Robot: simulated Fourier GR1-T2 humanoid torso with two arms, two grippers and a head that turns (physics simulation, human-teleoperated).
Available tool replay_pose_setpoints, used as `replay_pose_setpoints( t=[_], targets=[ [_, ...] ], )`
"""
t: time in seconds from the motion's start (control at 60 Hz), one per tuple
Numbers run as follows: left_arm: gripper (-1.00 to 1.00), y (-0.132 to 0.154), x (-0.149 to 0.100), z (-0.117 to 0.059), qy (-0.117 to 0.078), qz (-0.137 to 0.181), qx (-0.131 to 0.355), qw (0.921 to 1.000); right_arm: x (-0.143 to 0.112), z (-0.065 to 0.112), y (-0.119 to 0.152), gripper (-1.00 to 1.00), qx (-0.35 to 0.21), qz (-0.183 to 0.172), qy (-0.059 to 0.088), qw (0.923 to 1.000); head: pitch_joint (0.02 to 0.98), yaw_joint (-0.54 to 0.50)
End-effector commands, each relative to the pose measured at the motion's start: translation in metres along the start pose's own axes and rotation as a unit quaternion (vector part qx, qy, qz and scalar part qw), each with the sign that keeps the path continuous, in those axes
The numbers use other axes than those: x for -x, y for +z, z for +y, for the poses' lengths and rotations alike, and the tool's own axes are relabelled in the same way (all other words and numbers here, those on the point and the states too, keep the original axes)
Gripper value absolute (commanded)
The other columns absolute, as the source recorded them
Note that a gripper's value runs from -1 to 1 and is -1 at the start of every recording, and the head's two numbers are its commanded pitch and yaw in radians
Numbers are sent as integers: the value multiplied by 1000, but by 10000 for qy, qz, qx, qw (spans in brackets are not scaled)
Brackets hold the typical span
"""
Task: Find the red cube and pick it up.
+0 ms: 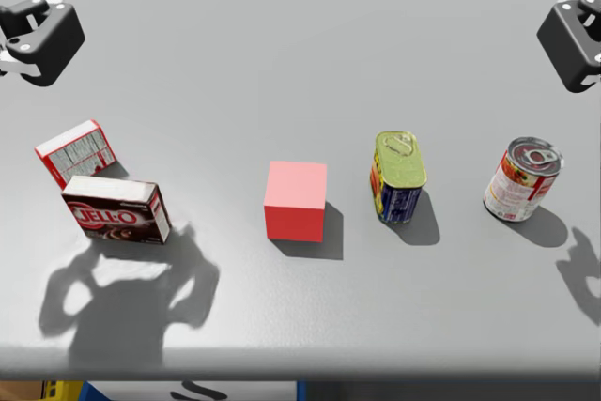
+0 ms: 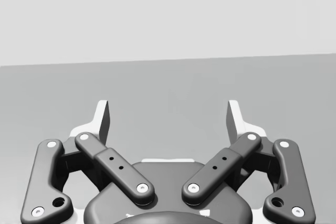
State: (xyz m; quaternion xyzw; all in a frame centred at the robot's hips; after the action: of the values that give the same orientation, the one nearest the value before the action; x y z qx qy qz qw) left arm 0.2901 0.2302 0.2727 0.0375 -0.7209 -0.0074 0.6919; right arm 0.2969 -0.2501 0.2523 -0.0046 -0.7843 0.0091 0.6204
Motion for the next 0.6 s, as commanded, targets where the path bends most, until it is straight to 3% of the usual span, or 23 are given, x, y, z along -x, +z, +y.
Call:
replay_pose_setpoints(
  t=[0.017,0.05,0.083,0.233,0.267,0.467,0.6],
  targets=[
    [-1000,45,-18,-28,139,279,266,9992,4,0,-1,-1000,23,38,63,10000,851,2],
    [-1000,49,-19,-30,133,315,371,9987,4,0,-1,-1000,19,40,64,10000,851,3],
    [-1000,68,-24,-37,233,725,801,9939,5,0,-2,-1000,21,40,87,10000,851,7],
    [-1000,106,-24,-52,294,1031,1463,9834,5,0,-2,-1000,31,36,90,9999,850,12],
    [-1000,116,-21,-57,236,1066,1555,9818,5,0,-2,-1000,29,39,88,9999,851,11],
    [-1000,142,4,-74,33,1221,1671,9783,5,0,-2,-1000,36,28,126,9999,855,9],
    [-1000,150,22,-88,118,1374,1764,9746,6,0,-3,-1000,61,47,160,9998,859,7]
  ],
)
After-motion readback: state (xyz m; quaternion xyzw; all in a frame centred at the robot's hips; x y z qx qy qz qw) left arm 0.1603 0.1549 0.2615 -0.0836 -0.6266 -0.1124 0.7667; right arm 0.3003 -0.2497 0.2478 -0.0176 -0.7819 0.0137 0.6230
